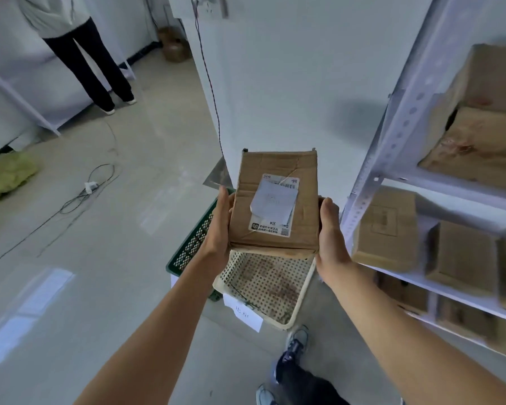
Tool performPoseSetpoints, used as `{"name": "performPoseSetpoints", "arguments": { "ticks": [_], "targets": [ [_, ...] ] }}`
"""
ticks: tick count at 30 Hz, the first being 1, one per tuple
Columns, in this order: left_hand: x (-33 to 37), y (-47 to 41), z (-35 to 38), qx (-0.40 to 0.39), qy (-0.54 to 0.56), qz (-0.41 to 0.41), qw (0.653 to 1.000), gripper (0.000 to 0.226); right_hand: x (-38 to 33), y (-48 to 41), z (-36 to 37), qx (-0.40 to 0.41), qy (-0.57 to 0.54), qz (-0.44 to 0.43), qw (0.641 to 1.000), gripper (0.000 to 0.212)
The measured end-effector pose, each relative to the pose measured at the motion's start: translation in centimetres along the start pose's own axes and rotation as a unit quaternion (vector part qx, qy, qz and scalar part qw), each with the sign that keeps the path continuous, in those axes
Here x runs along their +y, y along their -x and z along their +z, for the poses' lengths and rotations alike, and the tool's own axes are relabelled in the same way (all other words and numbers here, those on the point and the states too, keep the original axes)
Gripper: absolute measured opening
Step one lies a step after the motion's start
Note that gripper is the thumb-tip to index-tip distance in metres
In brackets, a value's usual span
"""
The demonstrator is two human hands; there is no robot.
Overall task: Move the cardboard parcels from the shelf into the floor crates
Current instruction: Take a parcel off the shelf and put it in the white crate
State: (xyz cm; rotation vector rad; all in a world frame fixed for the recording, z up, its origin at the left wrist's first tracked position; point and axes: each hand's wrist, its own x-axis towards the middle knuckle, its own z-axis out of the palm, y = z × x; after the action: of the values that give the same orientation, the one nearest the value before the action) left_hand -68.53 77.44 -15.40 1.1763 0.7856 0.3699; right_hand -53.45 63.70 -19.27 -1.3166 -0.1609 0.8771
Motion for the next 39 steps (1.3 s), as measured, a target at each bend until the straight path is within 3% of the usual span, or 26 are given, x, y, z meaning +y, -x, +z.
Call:
{"name": "performPoseSetpoints", "arguments": {
  "ticks": [7, 10, 12, 22, 27, 31, 34, 39],
  "targets": [
    [-1.2, -10.7, -1.8, 0.025, -0.03, -0.053, 0.998, 0.072, 3.9, -9.5, 1.0, 0.034, -0.004, 0.019, 0.999, 0.081],
    [-2.3, -14.9, -2.3, 0.025, -0.038, -0.082, 0.996, 0.073, 5.4, -13.2, 1.0, 0.045, 0.012, 0.042, 0.998, 0.118],
    [-3.6, -17.7, -2.7, 0.018, -0.037, -0.101, 0.994, 0.071, 6.8, -15.4, 0.8, 0.049, 0.023, 0.046, 0.997, 0.126],
    [-12.6, -30.1, -5.3, -0.02, -0.067, -0.216, 0.974, 0.072, 16.0, -24.3, -0.4, 0.141, 0.039, 0.141, 0.979, 0.069],
    [-20.6, -37.8, -7.8, -0.04, -0.132, -0.234, 0.963, 0.073, 24.0, -30.0, -1.2, 0.182, 0.031, 0.206, 0.961, 0.069],
    [-27.7, -43.6, -9.8, -0.082, -0.191, -0.285, 0.936, 0.107, 32.0, -35.6, -3.1, 0.207, 0.033, 0.246, 0.946, 0.073],
    [-33.6, -47.4, -11.1, -0.044, -0.222, -0.307, 0.924, 0.125, 38.0, -39.5, -4.3, 0.213, 0.034, 0.254, 0.943, 0.076],
    [-42.3, -53.6, -13.1, -0.048, -0.311, -0.283, 0.906, 0.098, 47.2, -45.6, -5.3, 0.211, 0.028, 0.211, 0.954, 0.065]
  ]
}}
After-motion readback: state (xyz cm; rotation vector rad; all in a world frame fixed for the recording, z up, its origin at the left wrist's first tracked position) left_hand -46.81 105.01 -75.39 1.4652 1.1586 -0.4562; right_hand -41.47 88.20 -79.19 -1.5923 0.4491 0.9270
